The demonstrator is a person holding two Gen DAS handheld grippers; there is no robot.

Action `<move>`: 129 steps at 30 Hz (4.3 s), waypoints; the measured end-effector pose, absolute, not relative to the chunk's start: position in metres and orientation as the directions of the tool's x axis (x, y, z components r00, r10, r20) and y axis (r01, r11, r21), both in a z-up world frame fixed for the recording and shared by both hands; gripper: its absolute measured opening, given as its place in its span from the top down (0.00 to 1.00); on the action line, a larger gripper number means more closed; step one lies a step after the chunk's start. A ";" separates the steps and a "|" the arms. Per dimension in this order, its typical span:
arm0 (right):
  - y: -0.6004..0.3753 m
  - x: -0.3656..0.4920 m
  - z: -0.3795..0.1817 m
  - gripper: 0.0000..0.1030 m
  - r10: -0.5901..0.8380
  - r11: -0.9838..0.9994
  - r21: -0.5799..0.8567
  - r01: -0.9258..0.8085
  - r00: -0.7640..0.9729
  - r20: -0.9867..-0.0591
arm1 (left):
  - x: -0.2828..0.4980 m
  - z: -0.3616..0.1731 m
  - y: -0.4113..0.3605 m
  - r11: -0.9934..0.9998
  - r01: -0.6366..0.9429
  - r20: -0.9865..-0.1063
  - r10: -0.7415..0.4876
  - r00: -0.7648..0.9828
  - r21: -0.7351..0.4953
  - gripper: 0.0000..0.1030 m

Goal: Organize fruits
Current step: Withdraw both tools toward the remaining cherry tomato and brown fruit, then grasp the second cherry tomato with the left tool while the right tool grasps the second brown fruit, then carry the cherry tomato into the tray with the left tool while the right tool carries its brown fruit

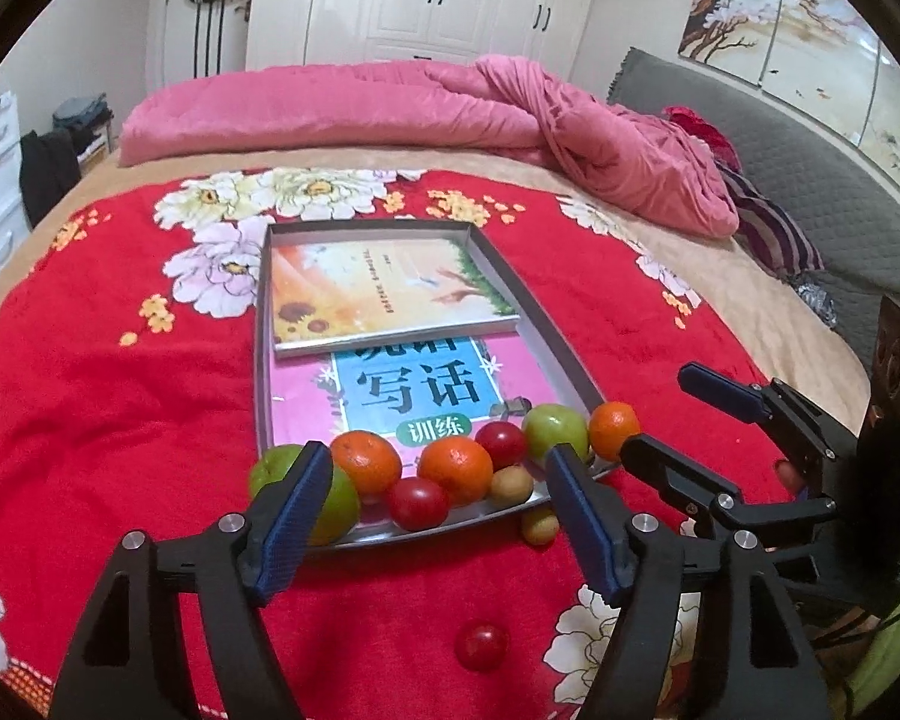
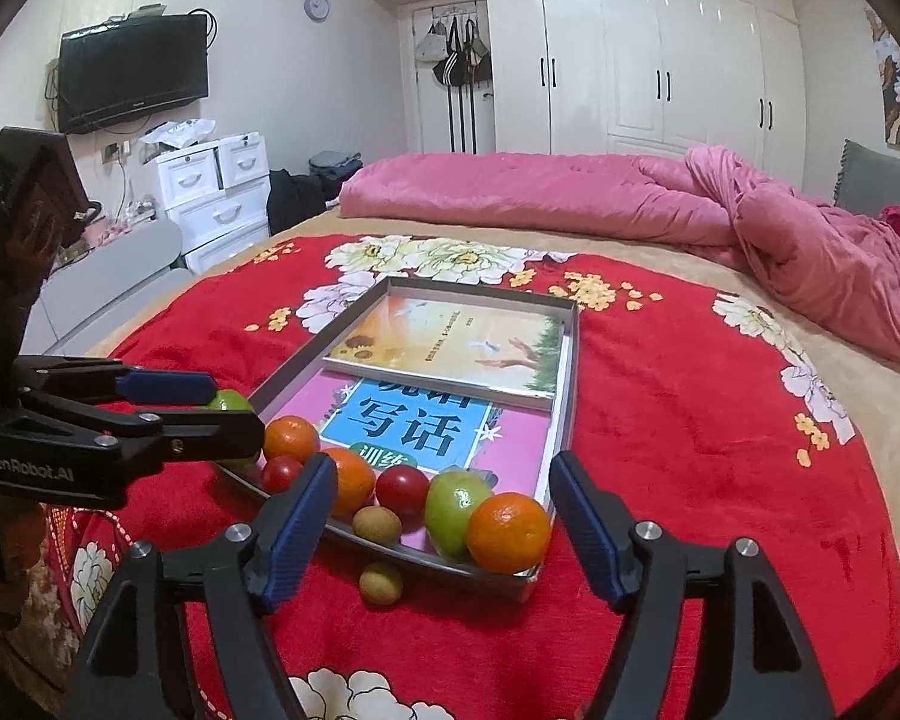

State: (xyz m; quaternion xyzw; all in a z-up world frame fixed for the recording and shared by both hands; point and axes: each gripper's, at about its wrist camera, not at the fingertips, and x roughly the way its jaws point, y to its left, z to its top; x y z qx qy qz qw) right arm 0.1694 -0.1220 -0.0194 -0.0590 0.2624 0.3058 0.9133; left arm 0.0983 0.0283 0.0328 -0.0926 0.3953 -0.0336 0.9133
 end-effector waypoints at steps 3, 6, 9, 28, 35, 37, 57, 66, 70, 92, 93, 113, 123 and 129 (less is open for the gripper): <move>-0.125 0.166 -0.016 0.24 0.530 0.806 0.053 -0.589 0.679 -0.508 | 0.095 0.037 0.029 0.981 -0.014 -0.713 -0.133 0.688 -0.196 0.26; -0.127 0.163 -0.014 0.23 0.530 0.807 0.052 -0.588 0.683 -0.502 | 0.092 0.038 0.029 0.980 -0.016 -0.715 -0.134 0.686 -0.200 0.25; -0.129 0.159 -0.013 0.21 0.530 0.807 0.050 -0.589 0.684 -0.501 | 0.089 0.038 0.028 0.979 -0.018 -0.719 -0.138 0.681 -0.204 0.25; -0.132 0.144 -0.022 0.20 0.527 0.798 0.066 -0.600 0.639 -0.560 | 0.068 0.024 0.024 0.978 -0.005 -0.765 -0.160 0.623 -0.209 0.25; -0.130 0.145 -0.028 0.20 0.519 0.795 0.067 -0.602 0.620 -0.588 | 0.062 0.015 0.022 0.978 0.002 -0.787 -0.170 0.593 -0.209 0.25; -0.130 0.145 -0.030 0.20 0.516 0.796 0.066 -0.602 0.616 -0.595 | 0.061 0.013 0.021 0.978 0.007 -0.794 -0.175 0.582 -0.210 0.25; -0.119 0.174 -0.070 0.27 0.499 0.797 0.166 -0.580 0.480 -0.721 | 0.061 -0.038 0.002 0.973 0.041 -0.862 -0.221 0.456 -0.227 0.37; -0.100 0.189 -0.094 0.58 0.518 0.777 0.222 -0.589 0.399 -0.757 | 0.068 -0.048 -0.003 0.970 0.062 -0.867 -0.240 0.437 -0.237 0.52; -0.091 0.188 -0.097 0.72 0.525 0.759 0.208 -0.617 0.392 -0.755 | 0.073 -0.052 -0.007 0.970 0.069 -0.870 -0.240 0.431 -0.234 0.57; -0.111 0.166 -0.033 0.77 0.638 0.715 0.199 -0.670 0.509 -0.578 | 0.086 0.017 0.012 0.978 0.036 -0.750 -0.180 0.636 -0.204 0.72; -0.111 0.168 -0.031 0.77 0.637 0.717 0.196 -0.669 0.515 -0.573 | 0.089 0.019 0.012 0.978 0.032 -0.748 -0.178 0.640 -0.205 0.72; -0.102 0.178 -0.033 0.77 0.616 0.727 0.142 -0.672 0.546 -0.568 | 0.118 -0.004 0.008 0.984 0.006 -0.781 -0.144 0.608 -0.177 0.72; -0.096 0.181 -0.047 0.77 0.583 0.735 0.108 -0.670 0.542 -0.605 | 0.119 -0.008 0.011 0.985 -0.001 -0.786 -0.138 0.603 -0.173 0.72; -0.092 0.182 -0.053 0.77 0.569 0.736 0.090 -0.671 0.540 -0.621 | 0.119 -0.009 0.012 0.984 -0.003 -0.786 -0.138 0.603 -0.175 0.72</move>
